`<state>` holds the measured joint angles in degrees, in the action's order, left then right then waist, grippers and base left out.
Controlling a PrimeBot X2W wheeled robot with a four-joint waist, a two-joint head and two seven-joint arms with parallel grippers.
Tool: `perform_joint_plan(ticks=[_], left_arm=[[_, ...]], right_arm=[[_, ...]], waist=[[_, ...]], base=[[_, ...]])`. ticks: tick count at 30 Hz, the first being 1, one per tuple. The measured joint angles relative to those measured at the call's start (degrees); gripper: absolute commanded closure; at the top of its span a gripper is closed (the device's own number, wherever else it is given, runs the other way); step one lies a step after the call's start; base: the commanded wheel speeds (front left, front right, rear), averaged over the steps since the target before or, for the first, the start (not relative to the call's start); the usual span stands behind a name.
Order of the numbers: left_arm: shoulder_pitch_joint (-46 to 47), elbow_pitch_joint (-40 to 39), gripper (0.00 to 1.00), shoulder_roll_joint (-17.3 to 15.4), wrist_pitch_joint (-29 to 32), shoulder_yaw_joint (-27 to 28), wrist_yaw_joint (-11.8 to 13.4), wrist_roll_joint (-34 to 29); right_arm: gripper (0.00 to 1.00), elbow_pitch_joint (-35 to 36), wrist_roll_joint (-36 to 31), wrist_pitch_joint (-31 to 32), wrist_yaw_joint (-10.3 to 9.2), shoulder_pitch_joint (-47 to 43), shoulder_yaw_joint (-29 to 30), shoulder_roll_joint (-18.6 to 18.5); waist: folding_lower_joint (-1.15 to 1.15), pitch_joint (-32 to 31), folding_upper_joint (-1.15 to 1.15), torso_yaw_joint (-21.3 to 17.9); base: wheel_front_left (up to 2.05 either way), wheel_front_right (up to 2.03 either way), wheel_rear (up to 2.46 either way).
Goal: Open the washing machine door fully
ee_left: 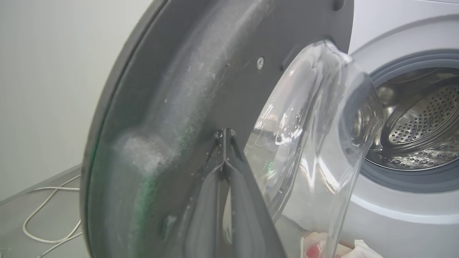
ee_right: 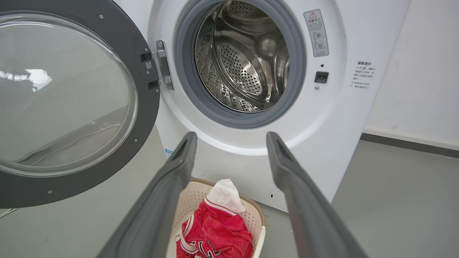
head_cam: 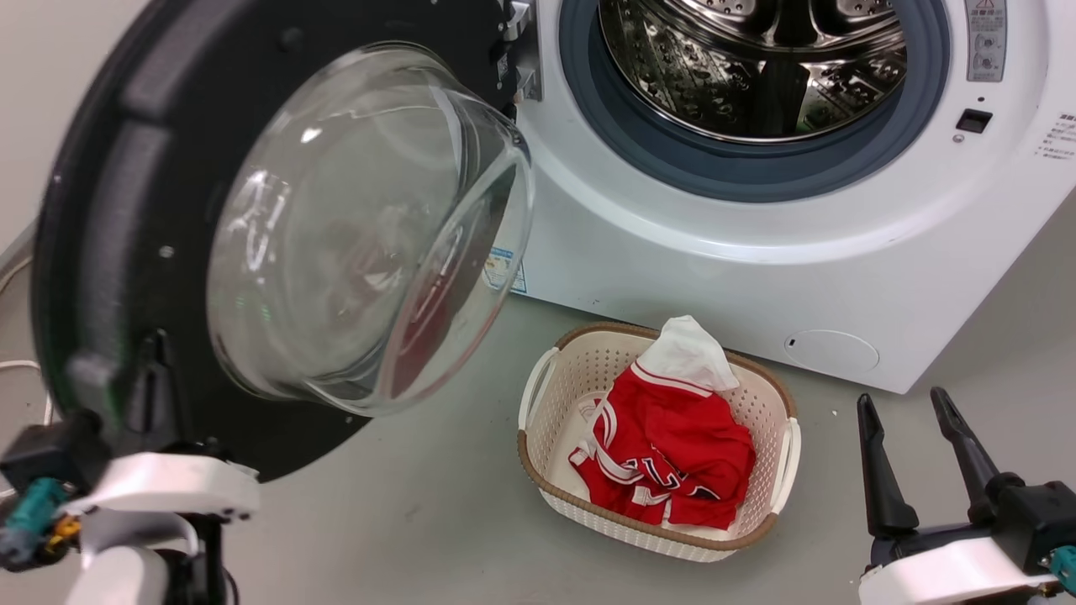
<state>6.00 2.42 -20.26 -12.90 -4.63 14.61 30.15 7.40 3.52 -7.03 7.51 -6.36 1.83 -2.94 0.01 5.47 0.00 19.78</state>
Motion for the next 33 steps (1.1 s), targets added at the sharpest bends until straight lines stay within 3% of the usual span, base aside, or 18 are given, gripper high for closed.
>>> perform_joint_plan(ticks=[10,20,25,33], left_arm=[[5.2,8.6,1.00,-3.9,-1.0,6.0,-2.5,3.4],[8.4,14.9,1.00,-6.2,-1.9,7.5,-5.0,3.7],[6.2,13.9,1.00,-5.7,-1.9,6.4,-5.0,1.6],[-0.3,5.5,1.00,-3.1,-2.0,2.6,-4.3,-3.0]], right_arm=[[0.00,-0.3,-0.1,-0.1,0.00,1.3,0.4,0.0],[0.00,-1.6,-0.1,-1.0,0.00,1.8,0.3,0.0],[0.00,-2.4,-0.2,-1.6,0.00,2.1,0.2,0.0],[0.00,-3.5,0.0,-2.5,0.00,2.3,0.2,0.0]], waist=[[0.00,1.9,0.00,-0.6],[0.00,1.7,0.00,-1.2],[0.00,1.1,0.00,-2.1],[0.00,-0.2,0.00,-3.7]], base=[[0.00,0.00,0.00],[0.00,0.00,0.00],[0.00,0.00,0.00],[0.00,0.00,0.00]])
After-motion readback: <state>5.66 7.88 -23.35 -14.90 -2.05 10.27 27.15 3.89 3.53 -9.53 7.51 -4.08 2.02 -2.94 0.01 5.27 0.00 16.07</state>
